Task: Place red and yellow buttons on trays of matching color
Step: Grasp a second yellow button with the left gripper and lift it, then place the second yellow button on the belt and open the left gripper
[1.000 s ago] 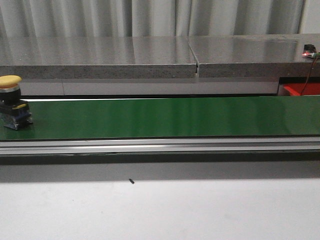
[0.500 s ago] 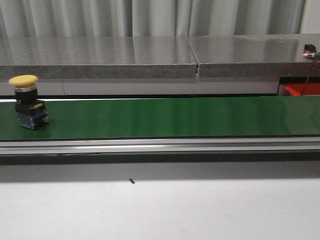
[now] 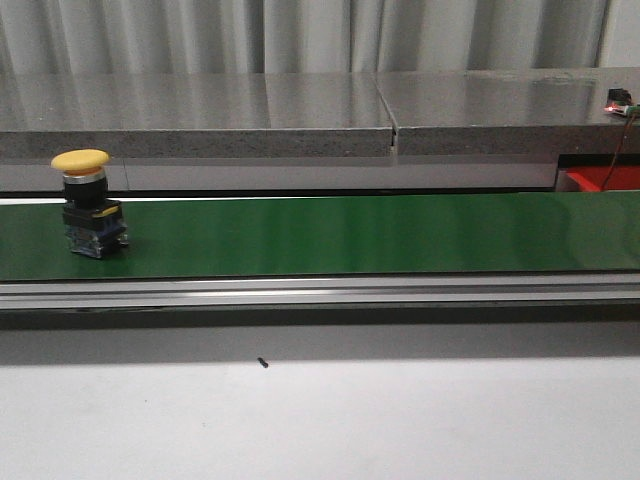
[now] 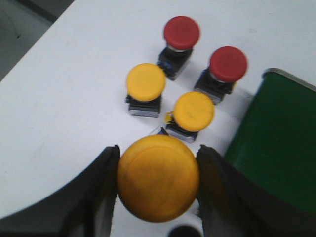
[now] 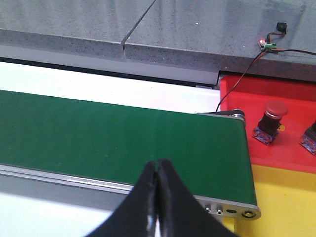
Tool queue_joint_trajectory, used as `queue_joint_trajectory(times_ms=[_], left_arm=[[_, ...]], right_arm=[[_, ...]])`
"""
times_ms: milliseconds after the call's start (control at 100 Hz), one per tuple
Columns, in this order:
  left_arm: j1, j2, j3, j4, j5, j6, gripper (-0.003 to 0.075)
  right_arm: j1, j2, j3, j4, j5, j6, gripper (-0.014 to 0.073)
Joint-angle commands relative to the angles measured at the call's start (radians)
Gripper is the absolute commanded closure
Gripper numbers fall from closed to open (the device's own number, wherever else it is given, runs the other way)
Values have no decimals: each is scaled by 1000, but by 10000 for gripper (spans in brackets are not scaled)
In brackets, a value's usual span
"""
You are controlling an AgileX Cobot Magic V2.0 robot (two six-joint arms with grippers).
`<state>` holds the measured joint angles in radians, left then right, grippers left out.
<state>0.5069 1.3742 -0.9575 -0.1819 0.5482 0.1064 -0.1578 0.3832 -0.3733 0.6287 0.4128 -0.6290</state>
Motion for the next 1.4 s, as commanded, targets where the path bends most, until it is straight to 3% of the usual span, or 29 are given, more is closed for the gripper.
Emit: queue_joint_trajectory(times_ms=[0,300,560,700,850,950,1070,1160,1260,1390], left_arm=[[-53,-39,-27,-18,-39,0,498],[-209,-4,-43,-38,-45,0,498],[-261,55,-43,-38,-34,0,484],[-262,77,-53,-44,0,0,366],[-265,53,-66,-82,4,44,110],[-272,15,-66,-98,-11,50,75],[-296,-50,-66,-98,-5,67,122],[-323,-103,-66,-100,33,100,204],[-364,-154,-66,-100,94,120,393],[-404,-228,-64,-100,133,122,706]], right_arm=[[2,2,-27,23,-58,-7,659],[2,2,-27,23,-58,-7,659],[2,2,-27,23,-58,-7,659],[2,2,-27,23,-58,-7,659],[2,2,-27,23,-58,-7,659],[2,2,-27,23,-58,-7,659],[2,2,-27,23,-58,-7,659],[2,2,-27,23,-58,-7,659],[2,2,-27,23,-58,-7,659],[2,2,-27,23,-58,-7,659]])
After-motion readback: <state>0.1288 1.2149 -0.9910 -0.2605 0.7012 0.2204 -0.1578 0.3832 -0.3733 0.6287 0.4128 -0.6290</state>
